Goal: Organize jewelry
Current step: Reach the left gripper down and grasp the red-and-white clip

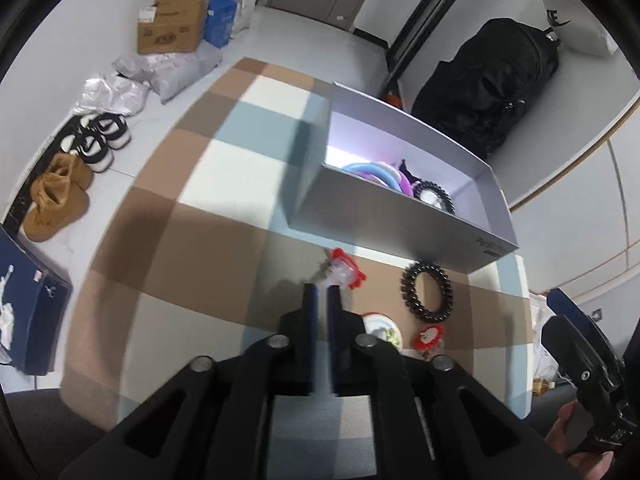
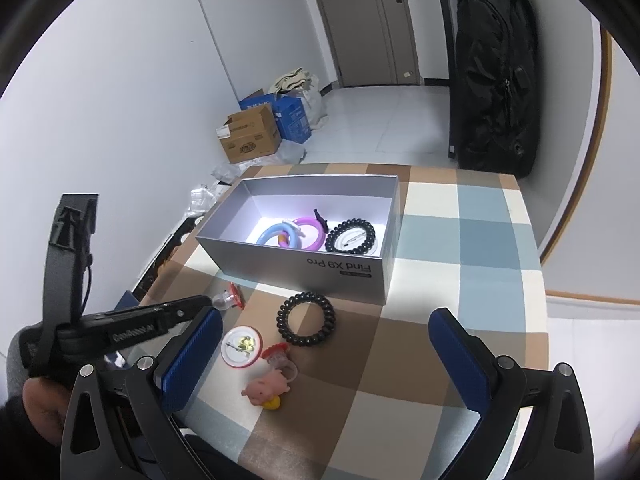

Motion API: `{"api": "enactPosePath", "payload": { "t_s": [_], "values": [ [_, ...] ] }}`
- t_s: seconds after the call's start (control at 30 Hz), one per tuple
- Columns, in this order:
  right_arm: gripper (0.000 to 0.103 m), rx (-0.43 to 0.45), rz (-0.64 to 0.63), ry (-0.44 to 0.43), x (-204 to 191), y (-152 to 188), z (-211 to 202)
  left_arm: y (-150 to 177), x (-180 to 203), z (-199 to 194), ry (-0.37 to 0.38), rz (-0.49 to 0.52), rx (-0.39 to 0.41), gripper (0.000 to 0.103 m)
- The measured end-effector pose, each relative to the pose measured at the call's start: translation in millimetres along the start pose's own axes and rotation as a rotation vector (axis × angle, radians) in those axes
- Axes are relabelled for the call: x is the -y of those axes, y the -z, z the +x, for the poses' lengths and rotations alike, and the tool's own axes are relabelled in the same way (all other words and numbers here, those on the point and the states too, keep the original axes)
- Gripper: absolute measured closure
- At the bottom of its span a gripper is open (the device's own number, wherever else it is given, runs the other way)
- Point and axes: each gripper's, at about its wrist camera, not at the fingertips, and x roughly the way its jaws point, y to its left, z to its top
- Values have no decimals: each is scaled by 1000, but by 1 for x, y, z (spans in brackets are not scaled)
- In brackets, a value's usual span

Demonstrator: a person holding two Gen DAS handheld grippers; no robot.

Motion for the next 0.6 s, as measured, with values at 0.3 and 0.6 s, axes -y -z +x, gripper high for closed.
{"api": "enactPosePath", "payload": {
  "t_s": [0.3, 0.6],
  "values": [
    [0, -5, 1, 0, 1, -4, 3, -7, 13, 25, -31, 80, -9, 52],
    [0, -54, 33, 28, 13, -1, 10, -6, 26, 29, -121, 215, -8, 85]
  ]
}}
